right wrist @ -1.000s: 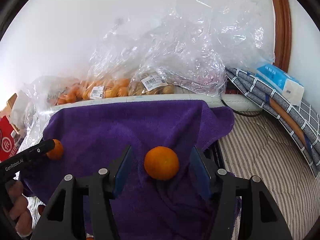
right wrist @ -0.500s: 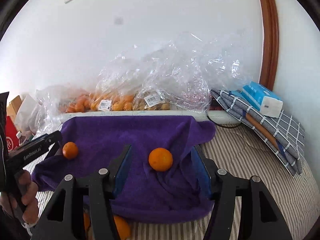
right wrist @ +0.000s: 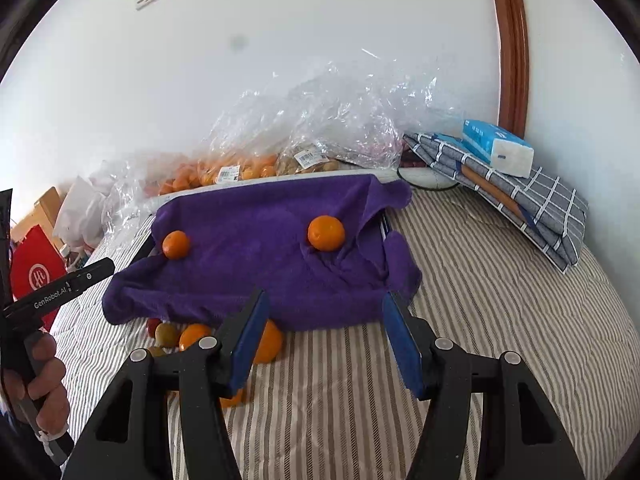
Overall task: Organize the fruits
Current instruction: 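Move both tools back toward the remaining fruit in front of the towel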
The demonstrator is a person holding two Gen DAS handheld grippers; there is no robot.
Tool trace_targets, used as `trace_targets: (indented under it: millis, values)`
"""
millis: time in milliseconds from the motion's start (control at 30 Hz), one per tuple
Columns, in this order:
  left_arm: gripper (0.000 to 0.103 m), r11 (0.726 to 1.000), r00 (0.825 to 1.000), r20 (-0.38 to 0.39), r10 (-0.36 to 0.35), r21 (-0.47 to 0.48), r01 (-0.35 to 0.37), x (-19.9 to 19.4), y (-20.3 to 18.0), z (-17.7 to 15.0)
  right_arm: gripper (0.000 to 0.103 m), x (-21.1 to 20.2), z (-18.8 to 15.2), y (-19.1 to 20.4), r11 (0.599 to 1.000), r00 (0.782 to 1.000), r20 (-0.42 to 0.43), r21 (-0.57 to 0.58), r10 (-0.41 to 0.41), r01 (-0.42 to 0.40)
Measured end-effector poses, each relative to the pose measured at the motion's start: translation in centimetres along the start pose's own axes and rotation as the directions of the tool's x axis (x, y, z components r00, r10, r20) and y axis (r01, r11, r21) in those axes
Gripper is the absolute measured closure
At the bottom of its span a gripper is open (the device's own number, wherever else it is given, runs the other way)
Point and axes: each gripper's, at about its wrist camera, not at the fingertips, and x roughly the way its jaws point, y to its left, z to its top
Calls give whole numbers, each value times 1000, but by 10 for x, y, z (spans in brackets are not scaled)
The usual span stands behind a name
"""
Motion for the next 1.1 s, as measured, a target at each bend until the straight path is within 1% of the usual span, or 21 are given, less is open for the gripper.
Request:
trace_targets:
  millis: [167, 300, 367, 433, 467, 567, 700, 800, 900, 1000, 1033, 1067, 1100]
  values:
    - [50, 994, 995, -27, 94, 55, -92, -12, 12, -25, 43, -1, -28, 12, 1000, 999, -44, -8, 19, -19]
    - [50, 991, 991, -64, 121, 57, -117, -13, 27, -39, 44, 7, -45, 22, 999, 994, -99, -20, 39, -41]
    - [50, 990, 988, -77, 133, 51, -129, -12, 33, -46, 46, 10, -52, 26, 998, 991, -117, -25, 58, -62]
    - [50, 991, 988, -84, 129, 41, -126, -12, 39, -51, 47, 13, -57, 28, 997, 990, -126, -23, 67, -71]
    - [50, 992, 988, -90, 123, 37, -120, -12, 41, -53, 49, 14, -58, 29, 997, 988, -133, -18, 75, -78]
    - [50, 993, 989, -93, 115, 35, -112, -9, 43, -57, 51, 19, -61, 34, 993, 982, -152, 3, 115, -116]
    - [49, 994, 989, -105, 101, 49, -96, -4, 42, -60, 54, 23, -62, 46, 992, 980, -161, -34, 118, -125]
    - [48, 994, 989, -109, 96, 66, -89, -1, 41, -63, 54, 28, -62, 55, 985, 974, -174, -62, 145, -158]
    - [47, 997, 991, -123, 60, 51, -54, 1, 44, -62, 54, 34, -61, 63, 983, 972, -184, -91, 144, -162]
    - [46, 998, 990, -127, 61, 39, -56, 3, 46, -61, 54, 42, -59, 68, 980, 970, -199, -109, 140, -164]
    - [45, 998, 990, -130, 55, 35, -51, 4, 47, -61, 56, 43, -58, 69, 980, 970, -202, -115, 135, -160]
    - [42, 999, 990, -130, 46, 35, -42, 4, 47, -61, 58, 46, -58, 69, 980, 969, -207, -120, 133, -160]
    - [40, 999, 991, -131, 38, 37, -33, 4, 47, -62, 60, 49, -58, 69, 980, 968, -213, -119, 134, -162]
